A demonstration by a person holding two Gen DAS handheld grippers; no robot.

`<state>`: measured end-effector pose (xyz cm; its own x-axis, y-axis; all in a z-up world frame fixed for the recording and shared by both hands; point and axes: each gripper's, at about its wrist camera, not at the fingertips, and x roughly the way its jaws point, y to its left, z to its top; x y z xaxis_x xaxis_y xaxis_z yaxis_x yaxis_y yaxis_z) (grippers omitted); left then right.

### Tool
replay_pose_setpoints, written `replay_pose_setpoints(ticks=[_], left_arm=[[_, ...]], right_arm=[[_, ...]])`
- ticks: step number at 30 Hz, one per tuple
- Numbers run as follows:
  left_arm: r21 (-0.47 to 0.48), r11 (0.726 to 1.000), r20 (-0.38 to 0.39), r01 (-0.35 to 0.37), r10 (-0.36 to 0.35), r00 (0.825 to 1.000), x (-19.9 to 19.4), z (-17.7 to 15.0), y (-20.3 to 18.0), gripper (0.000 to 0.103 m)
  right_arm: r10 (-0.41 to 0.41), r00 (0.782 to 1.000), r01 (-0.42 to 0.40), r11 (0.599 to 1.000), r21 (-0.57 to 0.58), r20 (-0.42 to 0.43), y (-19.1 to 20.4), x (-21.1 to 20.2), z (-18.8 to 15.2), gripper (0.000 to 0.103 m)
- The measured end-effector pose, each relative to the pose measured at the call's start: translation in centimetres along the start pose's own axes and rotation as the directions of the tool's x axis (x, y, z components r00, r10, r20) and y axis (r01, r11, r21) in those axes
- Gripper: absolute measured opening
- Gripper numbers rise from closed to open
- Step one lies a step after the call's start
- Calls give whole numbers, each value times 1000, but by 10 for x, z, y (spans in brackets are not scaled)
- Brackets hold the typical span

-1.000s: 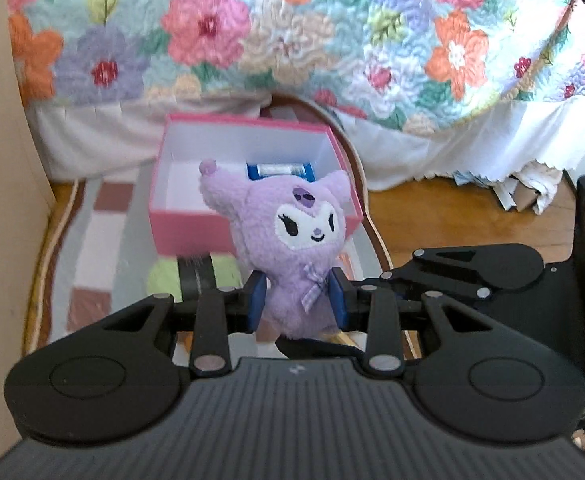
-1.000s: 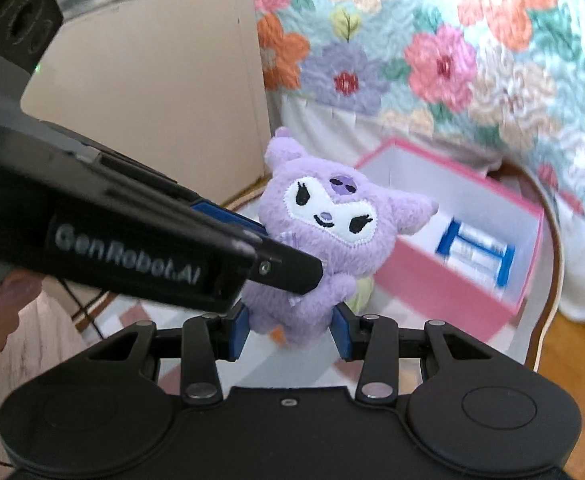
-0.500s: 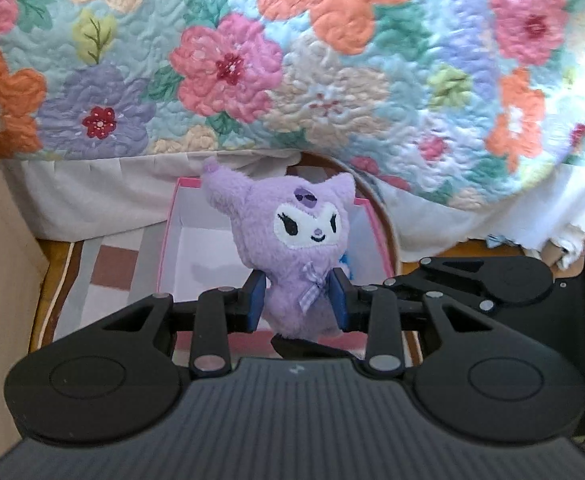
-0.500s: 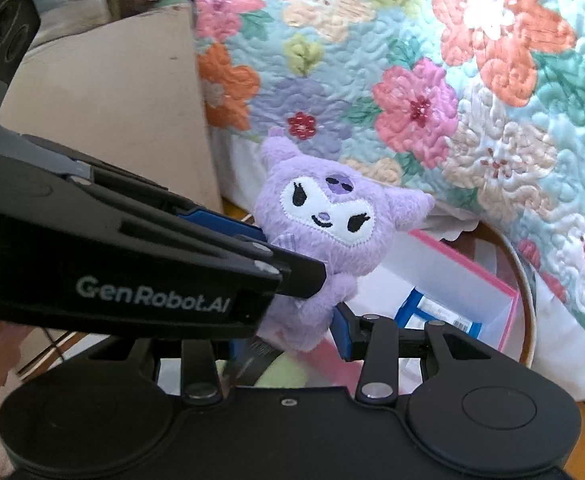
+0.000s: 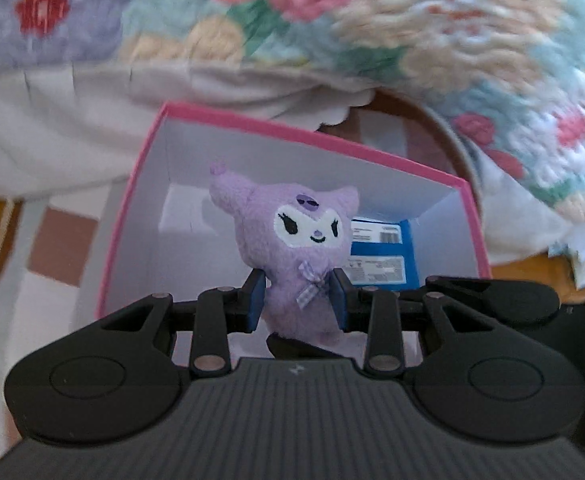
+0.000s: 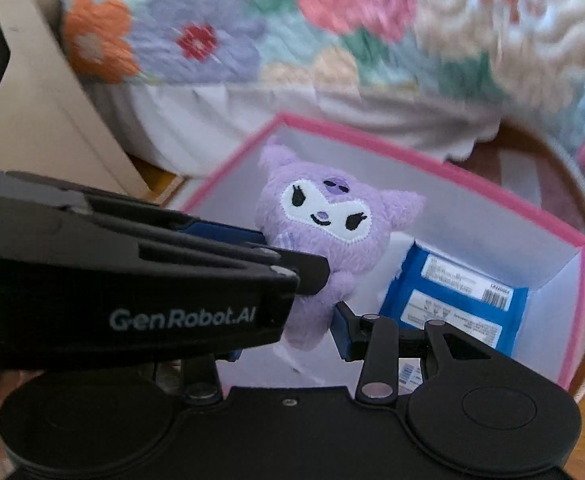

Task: Organize objects
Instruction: 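Carry the purple plush toy into the pink box and open the right tool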

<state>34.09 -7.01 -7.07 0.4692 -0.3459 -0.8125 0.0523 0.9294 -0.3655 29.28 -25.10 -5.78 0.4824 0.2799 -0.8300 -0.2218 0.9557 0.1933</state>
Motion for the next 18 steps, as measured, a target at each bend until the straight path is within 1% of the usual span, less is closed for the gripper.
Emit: replay_pose_setpoints(ticks=[2, 5, 8, 11, 14, 15, 16, 18], left_arm=[[-51, 999, -20, 14, -15, 1000, 13, 4, 11, 33], [-88, 996, -30, 18, -20, 999, 29, 7, 20, 33], [-93, 996, -47, 8, -12, 999, 40, 9, 23, 33], [-97, 995, -65, -6, 0, 998, 49, 10, 22, 33], [-97, 995, -67, -35, 29, 997, 56, 10, 21, 34], [-102, 993, -57, -52, 46, 997, 56, 10, 21, 37], [-106, 992, -53, -67, 62, 997, 55, 9, 22, 42], [-103, 992, -51, -79, 74, 996, 51, 10, 24, 45]], right_arm=[[-12, 1000, 11, 1000, -29, -28, -2, 15, 1, 47], [-8, 998, 6, 999, -36, -68, -10, 33, 7, 47], [10, 995, -10, 1000, -4, -94, -18, 46, 13, 47], [0, 992, -2, 1000, -14, -122, -20, 56, 15, 47], [3, 989, -3, 1000, -2, -149, -23, 63, 16, 48], [8, 988, -7, 1000, 9, -154, -25, 65, 17, 49], [9, 988, -5, 1000, 23, -157, -27, 67, 18, 50], [7, 986, 3, 998, 57, -168, -31, 70, 19, 53]])
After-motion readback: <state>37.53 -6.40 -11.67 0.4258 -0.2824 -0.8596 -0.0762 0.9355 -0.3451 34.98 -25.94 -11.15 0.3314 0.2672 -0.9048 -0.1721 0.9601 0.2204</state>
